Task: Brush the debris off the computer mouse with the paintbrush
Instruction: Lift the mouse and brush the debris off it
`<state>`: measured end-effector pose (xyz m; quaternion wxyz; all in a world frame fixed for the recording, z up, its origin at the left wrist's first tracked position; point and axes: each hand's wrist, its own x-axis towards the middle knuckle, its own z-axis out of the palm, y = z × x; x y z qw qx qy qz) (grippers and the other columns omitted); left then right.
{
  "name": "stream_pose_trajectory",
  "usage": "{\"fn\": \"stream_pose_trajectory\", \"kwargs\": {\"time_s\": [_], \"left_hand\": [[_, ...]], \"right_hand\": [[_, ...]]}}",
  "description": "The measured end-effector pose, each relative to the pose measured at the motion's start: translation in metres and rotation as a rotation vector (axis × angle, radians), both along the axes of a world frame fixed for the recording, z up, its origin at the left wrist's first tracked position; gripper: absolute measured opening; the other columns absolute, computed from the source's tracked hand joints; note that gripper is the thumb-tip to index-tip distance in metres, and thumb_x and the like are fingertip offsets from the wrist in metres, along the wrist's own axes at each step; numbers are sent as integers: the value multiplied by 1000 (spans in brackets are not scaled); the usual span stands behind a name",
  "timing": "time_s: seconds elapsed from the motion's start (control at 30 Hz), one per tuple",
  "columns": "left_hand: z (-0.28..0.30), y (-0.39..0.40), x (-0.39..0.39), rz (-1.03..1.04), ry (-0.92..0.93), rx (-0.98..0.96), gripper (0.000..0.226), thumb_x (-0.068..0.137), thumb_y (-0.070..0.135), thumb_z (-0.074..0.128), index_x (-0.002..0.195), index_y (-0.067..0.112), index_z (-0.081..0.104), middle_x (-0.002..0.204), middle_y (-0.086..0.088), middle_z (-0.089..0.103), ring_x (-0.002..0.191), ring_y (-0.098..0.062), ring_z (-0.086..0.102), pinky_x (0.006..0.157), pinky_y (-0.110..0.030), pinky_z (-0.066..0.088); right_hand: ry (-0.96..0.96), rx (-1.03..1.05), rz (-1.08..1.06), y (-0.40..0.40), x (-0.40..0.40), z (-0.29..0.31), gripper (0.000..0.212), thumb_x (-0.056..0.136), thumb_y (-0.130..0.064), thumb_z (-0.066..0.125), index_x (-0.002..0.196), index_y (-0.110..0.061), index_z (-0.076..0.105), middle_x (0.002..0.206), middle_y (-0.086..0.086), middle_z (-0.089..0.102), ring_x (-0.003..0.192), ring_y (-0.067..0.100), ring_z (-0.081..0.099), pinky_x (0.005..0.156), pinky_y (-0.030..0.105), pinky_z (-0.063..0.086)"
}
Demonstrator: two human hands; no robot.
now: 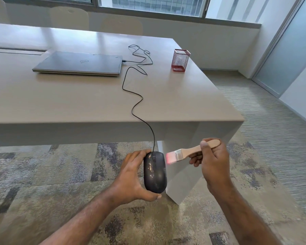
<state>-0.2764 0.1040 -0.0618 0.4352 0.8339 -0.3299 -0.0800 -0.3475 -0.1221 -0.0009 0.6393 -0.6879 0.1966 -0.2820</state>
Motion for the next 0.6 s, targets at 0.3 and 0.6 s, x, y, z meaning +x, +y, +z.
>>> {"fn": "stream_pose_trajectory", "kwargs": {"time_s": [0.3, 0.6], "left_hand": [[-2, -5, -3, -26, -29, 37, 120, 40, 56, 87, 145, 38, 32, 132, 39, 28, 131, 2, 30, 111, -28, 33], [-4, -9, -2, -15, -37, 34, 121, 40, 57, 88, 146, 35, 34, 131, 41, 28, 131, 2, 31, 107, -22, 32]], "right_hand": [[24, -213, 49, 7, 18, 3, 13, 103, -16, 48, 93, -23, 47, 70, 22, 67, 48, 18, 63, 48, 26, 49], [65, -181, 90, -1, 25, -4, 11, 103, -16, 49, 93, -21, 48, 63, 14, 67, 46, 19, 63, 46, 28, 49]]}}
